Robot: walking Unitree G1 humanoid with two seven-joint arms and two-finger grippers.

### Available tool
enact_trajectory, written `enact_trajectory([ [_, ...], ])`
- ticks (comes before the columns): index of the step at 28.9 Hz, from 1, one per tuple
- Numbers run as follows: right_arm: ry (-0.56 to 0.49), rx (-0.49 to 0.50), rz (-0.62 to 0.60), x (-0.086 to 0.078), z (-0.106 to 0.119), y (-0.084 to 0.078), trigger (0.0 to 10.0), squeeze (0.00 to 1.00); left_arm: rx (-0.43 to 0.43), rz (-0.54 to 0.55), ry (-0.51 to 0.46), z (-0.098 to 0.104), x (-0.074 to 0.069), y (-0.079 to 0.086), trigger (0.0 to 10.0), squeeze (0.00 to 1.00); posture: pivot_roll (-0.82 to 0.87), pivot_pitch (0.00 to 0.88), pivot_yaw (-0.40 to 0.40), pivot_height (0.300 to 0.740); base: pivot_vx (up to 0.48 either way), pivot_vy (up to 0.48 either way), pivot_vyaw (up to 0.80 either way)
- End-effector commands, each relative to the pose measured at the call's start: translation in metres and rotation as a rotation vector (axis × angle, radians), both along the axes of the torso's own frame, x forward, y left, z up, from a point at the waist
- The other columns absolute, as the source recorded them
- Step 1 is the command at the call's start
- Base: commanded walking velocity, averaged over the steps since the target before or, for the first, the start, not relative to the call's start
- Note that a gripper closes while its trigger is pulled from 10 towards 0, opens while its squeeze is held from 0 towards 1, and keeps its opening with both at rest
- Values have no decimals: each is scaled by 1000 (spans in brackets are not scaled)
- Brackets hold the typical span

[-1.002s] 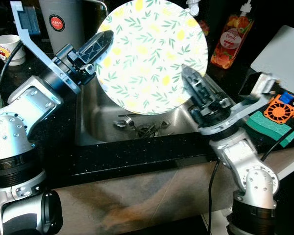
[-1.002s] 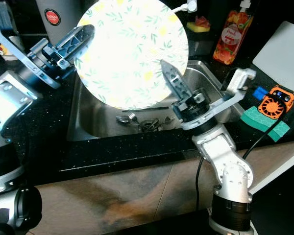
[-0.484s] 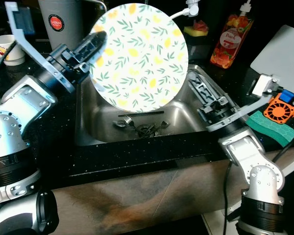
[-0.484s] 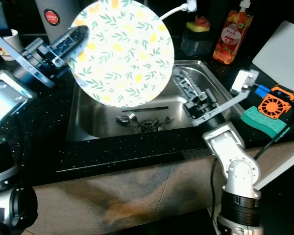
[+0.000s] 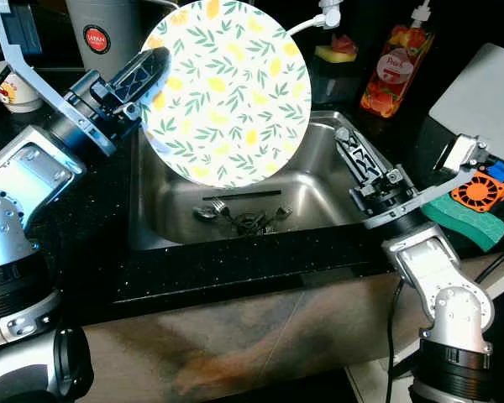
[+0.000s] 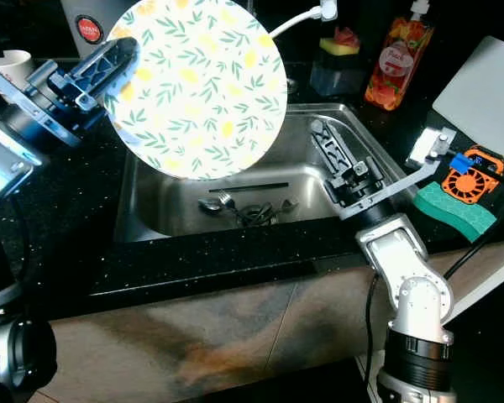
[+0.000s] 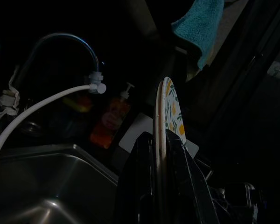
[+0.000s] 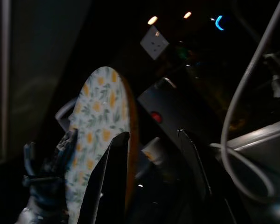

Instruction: Kitchen organization

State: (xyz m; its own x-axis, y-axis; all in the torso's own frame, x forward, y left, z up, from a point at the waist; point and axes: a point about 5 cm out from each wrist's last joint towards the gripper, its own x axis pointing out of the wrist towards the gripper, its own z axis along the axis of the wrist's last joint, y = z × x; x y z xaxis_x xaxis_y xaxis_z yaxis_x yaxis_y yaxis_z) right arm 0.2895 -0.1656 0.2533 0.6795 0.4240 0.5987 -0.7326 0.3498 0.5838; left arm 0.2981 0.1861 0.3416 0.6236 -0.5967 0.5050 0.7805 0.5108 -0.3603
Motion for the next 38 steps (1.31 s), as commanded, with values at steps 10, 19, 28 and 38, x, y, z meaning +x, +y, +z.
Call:
enact_trajectory([
  [10, -34, 28, 113, -8, 4, 19, 10000, 0, -14, -60, -8, -2, -1, -11, 10000, 0, 71, 7, -50, 740, 0, 0, 0],
  [19, -40, 25, 136, -9, 5, 24, 10000, 0, -14, -64, -4, -3, 0, -11, 10000, 0, 72, 6, -50, 740, 0, 0, 0],
  [28, -65, 23, 152, -13, 9, 25, 10000, 0, -9, -62, -2, -4, 0, -13, 10000, 0, 71, 5, -49, 740, 0, 0, 0],
  [38, -68, 6, 260, -21, 6, 47, 10000, 0, -9, -74, -4, -2, 1, -18, 10000, 0, 71, 4, -46, 740, 0, 0, 0],
])
